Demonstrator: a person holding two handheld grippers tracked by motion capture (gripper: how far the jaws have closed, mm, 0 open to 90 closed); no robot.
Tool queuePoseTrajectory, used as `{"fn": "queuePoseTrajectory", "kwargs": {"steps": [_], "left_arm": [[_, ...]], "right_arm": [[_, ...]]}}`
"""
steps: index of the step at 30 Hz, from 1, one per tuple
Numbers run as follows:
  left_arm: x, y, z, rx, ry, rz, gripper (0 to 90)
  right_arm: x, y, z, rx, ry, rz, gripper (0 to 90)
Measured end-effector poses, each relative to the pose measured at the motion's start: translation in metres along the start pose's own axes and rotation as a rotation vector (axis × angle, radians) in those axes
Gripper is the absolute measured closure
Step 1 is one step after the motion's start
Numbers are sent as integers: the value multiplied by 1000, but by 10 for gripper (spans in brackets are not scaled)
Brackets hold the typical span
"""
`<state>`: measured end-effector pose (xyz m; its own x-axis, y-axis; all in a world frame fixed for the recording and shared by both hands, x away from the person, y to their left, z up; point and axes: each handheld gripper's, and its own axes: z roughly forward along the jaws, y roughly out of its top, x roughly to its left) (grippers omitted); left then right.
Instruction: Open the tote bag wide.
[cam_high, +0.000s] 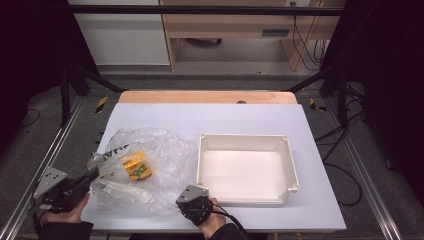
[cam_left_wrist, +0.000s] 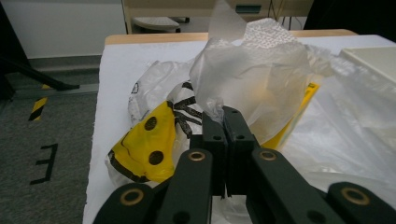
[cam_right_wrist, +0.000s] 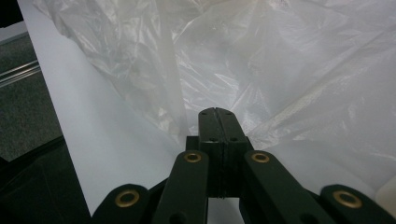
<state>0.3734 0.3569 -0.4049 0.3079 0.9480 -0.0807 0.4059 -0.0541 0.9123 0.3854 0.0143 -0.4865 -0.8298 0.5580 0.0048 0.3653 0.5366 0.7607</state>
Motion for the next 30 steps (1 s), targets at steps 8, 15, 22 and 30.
{"fn": "queuePoseTrajectory", "kwargs": {"steps": [8,15,22,30], "left_arm": [[10,-9,32,92,38,-3,885],[13,-20,56,180,26,1,885],[7,-31,80,289,17,66,885],[5,-38,88,359,1,99,883]], "right_arm": [[-1,0,2,-8,-6,5,900],[-1,-1,2,-18,-4,2,900],[-1,-2,2,-25,-8,-1,900],[0,-3,2,-28,-9,2,900]]}}
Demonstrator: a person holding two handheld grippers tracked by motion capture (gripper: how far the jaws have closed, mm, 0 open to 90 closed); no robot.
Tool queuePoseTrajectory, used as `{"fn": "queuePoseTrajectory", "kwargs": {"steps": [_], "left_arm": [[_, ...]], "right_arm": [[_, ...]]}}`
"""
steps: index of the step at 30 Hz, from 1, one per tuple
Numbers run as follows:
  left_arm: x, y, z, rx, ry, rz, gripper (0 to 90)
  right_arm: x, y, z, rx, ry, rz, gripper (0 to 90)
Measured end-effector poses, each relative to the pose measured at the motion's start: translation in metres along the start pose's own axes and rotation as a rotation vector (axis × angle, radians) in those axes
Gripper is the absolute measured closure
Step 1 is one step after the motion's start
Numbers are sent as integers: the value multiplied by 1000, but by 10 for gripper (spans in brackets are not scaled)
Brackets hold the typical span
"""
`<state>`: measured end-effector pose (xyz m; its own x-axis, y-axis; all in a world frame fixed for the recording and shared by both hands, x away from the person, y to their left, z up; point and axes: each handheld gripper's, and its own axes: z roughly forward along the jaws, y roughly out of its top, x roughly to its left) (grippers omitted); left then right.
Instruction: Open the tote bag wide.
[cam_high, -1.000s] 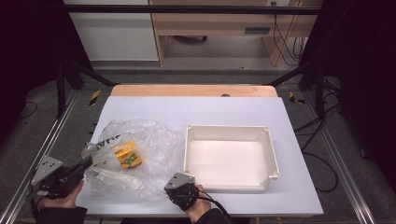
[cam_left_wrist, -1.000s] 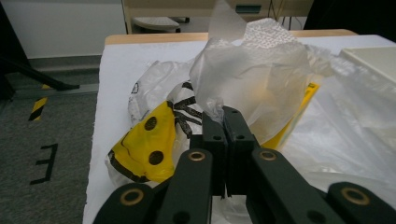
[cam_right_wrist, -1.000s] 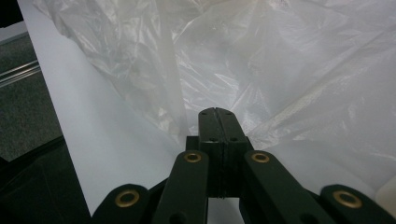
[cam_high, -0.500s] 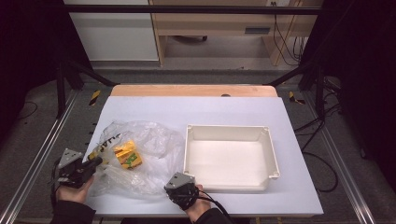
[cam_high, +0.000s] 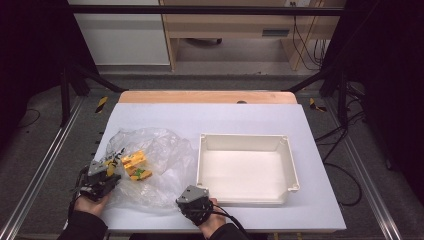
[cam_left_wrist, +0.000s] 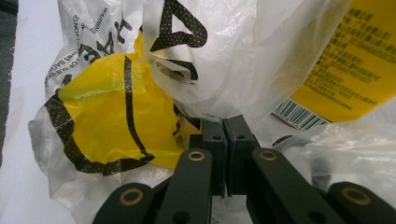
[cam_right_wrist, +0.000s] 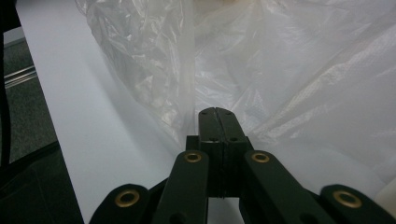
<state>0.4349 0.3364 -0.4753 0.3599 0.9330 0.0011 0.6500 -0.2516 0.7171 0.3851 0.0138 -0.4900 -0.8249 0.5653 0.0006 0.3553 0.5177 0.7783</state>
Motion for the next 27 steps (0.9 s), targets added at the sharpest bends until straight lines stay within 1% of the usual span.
{"fn": "queuePoseTrajectory", "kwargs": {"steps": [2,3,4,5,6,7,8,9,11,12,13,14,16,17,19,21,22,24,27], "left_arm": [[0,-1,-1,-6,-8,-9,871],[1,0,-3,-6,-10,-12,835],[2,0,-6,-21,-15,-31,766],[3,0,-11,-44,-33,-45,720],[3,0,-16,-60,-35,-50,666],[4,1,-22,-82,-38,-61,601],[5,1,-31,-112,-46,-72,559],[6,1,-38,-131,-53,-83,520],[7,0,-53,-205,-82,-110,474],[7,1,-60,-234,-89,-121,444],[7,2,-68,-270,-100,-127,425],[7,3,-72,-292,-101,-127,411],[4,9,-82,-338,-105,-123,381],[3,11,-85,-351,-111,-120,372],[-1,17,-91,-374,-118,-93,360],[-6,23,-92,-388,-125,-70,356],[-9,26,-92,-391,-129,-62,356],[-14,32,-88,-381,-135,-41,367],[-19,41,-80,-351,-140,-9,398]], "right_arm": [[0,0,0,-2,0,-1,900],[0,0,0,0,0,0,900],[0,0,0,-2,-1,1,900],[0,0,0,-1,-4,-2,900],[0,0,0,-3,-3,-4,900],[0,0,0,-2,-3,-6,900],[0,0,0,-3,-4,-7,900],[1,0,0,-2,-4,-5,900],[1,0,0,-3,-5,-6,900],[1,-1,0,-3,-5,-6,900],[1,-1,0,-3,-5,-6,900],[0,-1,0,-4,-3,-4,900],[0,-1,0,-5,-1,-4,900],[0,-1,0,-6,-3,-3,900],[0,-1,0,-7,-2,-2,900],[0,-1,0,-7,-3,-3,900],[0,-1,0,-6,-1,-3,900],[0,-1,0,-8,0,-2,900],[0,-1,0,-8,0,-2,900]]}}
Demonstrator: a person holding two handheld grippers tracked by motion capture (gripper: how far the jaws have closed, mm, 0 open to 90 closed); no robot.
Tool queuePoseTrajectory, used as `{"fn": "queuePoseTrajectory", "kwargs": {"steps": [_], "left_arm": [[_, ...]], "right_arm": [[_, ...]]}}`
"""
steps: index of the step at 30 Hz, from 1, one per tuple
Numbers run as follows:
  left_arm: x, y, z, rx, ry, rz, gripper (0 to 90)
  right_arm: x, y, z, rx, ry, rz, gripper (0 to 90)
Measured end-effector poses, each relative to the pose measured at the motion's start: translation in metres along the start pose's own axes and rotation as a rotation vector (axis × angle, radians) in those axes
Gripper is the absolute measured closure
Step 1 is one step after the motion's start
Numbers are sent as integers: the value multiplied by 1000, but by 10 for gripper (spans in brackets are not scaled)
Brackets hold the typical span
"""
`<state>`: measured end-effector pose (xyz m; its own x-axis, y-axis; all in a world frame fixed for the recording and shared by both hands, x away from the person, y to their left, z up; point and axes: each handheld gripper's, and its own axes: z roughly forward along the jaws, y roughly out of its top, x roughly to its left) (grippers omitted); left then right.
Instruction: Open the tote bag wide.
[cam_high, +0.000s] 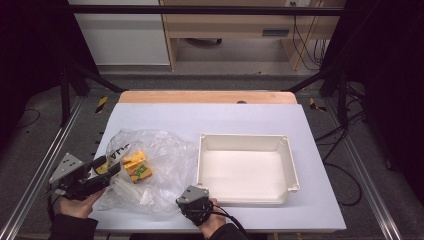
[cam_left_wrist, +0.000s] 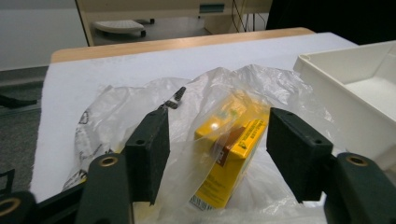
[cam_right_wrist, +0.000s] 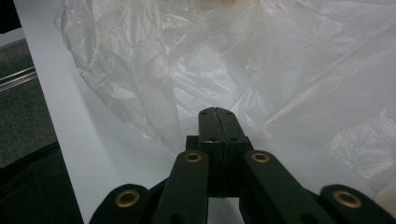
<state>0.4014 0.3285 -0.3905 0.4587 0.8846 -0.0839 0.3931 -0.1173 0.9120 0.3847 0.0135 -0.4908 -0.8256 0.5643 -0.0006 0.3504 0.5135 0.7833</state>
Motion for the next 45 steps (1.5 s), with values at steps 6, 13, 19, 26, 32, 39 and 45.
{"fn": "queuePoseTrajectory", "kwargs": {"steps": [6,13,19,26,32,39,45], "left_arm": [[-5,8,15,27,-19,34,473],[-9,13,33,66,-38,54,632],[-9,18,41,89,-37,68,887],[0,26,41,46,17,65,898],[23,29,50,18,66,20,898],[45,16,83,60,81,-10,899],[52,3,99,140,86,-6,899]], "right_arm": [[0,0,0,0,1,1,900],[0,0,0,-1,-1,0,900],[0,0,0,-2,-2,0,900],[0,0,0,-2,-2,0,900],[0,0,0,-2,-3,-1,900],[0,0,0,0,-3,-2,900],[0,0,0,-2,-3,-2,900]]}}
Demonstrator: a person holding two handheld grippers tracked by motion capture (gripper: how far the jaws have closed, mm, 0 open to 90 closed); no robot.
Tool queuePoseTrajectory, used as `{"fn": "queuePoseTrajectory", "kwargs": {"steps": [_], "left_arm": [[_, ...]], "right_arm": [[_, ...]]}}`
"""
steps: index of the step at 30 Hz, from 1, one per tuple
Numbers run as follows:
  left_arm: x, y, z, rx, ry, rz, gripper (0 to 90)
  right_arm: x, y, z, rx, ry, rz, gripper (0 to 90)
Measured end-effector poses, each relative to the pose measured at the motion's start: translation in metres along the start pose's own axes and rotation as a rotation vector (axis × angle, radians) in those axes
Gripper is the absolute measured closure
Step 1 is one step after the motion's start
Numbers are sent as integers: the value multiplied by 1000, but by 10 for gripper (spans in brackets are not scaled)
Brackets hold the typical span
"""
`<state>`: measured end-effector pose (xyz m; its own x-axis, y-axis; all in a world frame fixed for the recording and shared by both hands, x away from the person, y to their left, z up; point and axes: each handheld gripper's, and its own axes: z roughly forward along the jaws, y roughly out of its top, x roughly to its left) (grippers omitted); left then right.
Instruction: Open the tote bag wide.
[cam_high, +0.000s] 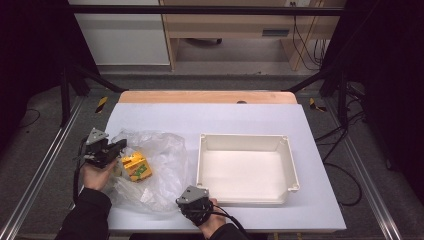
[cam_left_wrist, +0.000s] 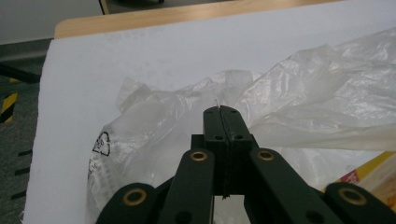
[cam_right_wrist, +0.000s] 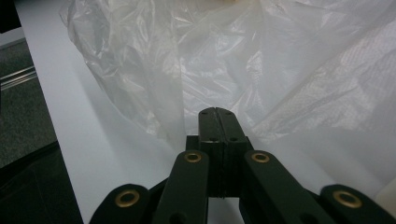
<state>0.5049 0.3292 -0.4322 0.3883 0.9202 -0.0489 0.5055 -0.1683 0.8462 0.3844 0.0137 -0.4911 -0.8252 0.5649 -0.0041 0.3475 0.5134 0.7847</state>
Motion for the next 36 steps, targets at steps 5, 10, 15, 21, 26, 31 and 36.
{"fn": "queuePoseTrajectory", "kwargs": {"steps": [5,10,15,21,26,31,36], "left_arm": [[6,-10,8,59,-5,-27,898],[10,-20,17,137,0,-27,898],[11,-27,21,185,-13,-39,898],[10,-32,24,229,-12,-35,896],[8,-32,24,241,-5,-32,866],[5,-26,9,198,21,-34,668],[1,-19,-26,84,57,-54,537]], "right_arm": [[0,0,0,0,-1,-5,900],[1,0,0,0,-3,-4,900],[1,0,0,0,-3,-5,900],[1,0,0,0,-3,-4,900],[1,0,0,0,-4,-7,900],[1,0,0,3,-6,-8,900],[1,0,0,2,-7,-10,900]]}}
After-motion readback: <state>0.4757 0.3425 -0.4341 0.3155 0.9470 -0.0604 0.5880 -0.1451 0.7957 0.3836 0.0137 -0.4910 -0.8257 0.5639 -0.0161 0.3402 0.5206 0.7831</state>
